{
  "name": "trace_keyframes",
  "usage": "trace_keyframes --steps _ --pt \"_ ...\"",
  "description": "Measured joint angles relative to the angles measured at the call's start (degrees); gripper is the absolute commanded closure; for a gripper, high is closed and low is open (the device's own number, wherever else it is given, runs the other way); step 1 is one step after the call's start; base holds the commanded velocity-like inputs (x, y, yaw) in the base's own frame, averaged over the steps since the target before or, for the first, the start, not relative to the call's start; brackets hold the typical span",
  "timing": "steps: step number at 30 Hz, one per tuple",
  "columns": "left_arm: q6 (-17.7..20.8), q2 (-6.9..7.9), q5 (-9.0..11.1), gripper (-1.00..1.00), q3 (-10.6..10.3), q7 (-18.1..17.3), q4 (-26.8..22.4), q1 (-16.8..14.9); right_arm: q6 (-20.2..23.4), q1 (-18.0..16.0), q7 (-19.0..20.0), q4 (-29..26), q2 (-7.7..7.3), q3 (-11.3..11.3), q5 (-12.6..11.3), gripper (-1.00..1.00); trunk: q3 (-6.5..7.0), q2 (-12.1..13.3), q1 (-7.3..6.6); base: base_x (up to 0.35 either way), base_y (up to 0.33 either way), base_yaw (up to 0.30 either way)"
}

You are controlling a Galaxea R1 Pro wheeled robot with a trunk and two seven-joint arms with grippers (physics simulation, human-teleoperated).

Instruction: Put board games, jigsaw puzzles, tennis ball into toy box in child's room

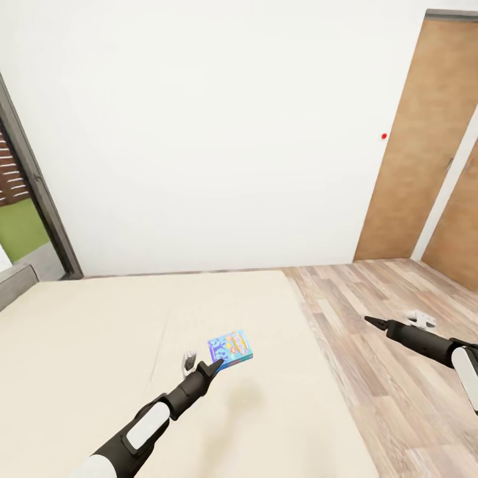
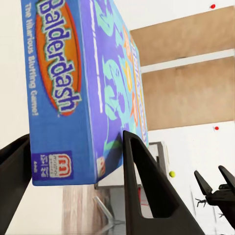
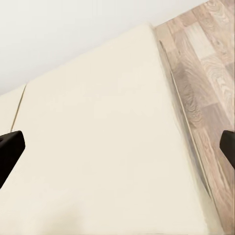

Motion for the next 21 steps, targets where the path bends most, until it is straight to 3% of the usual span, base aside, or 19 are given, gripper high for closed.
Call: trace_keyframes --steps 7,10,12,16,20,21 --pt "0.0 0.00 0.0 1.00 0.0 0.1 0.0 0.0 0.1 0.0 0.0 0.0 0.08 0.1 0.0 -1.00 1.26 2.8 -1.54 0.000 0.000 -0.282" --pt "0.0 -0.01 0.0 1.00 -0.1 0.1 0.0 0.0 0.1 0.0 -0.1 0.0 1.15 1.5 0.0 -1.00 1.80 4.0 -2.20 0.000 0.000 -0.282" --pt "0.0 -0.01 0.0 1.00 0.0 0.2 0.0 0.0 0.1 0.0 -0.6 0.1 2.39 4.5 0.1 -1.00 2.15 4.8 -2.64 0.000 0.000 -0.282" --pt "0.0 0.00 0.0 1.00 0.0 0.3 0.1 0.0 0.1 0.0 -3.7 0.1 4.09 13.4 0.3 -1.00 2.87 6.4 -3.51 0.000 0.000 -0.282" --pt "0.0 -0.01 0.0 1.00 -0.1 0.3 0.1 0.0 0.2 0.0 -10.5 0.2 5.99 19.8 0.2 -1.00 3.59 8.0 -4.39 0.000 0.000 -0.282" --pt "0.0 -0.01 0.0 1.00 -0.1 0.3 0.1 0.0 0.2 0.0 -14.2 0.3 7.59 21.6 0.0 -1.00 3.77 8.4 -4.61 0.000 0.000 -0.282"
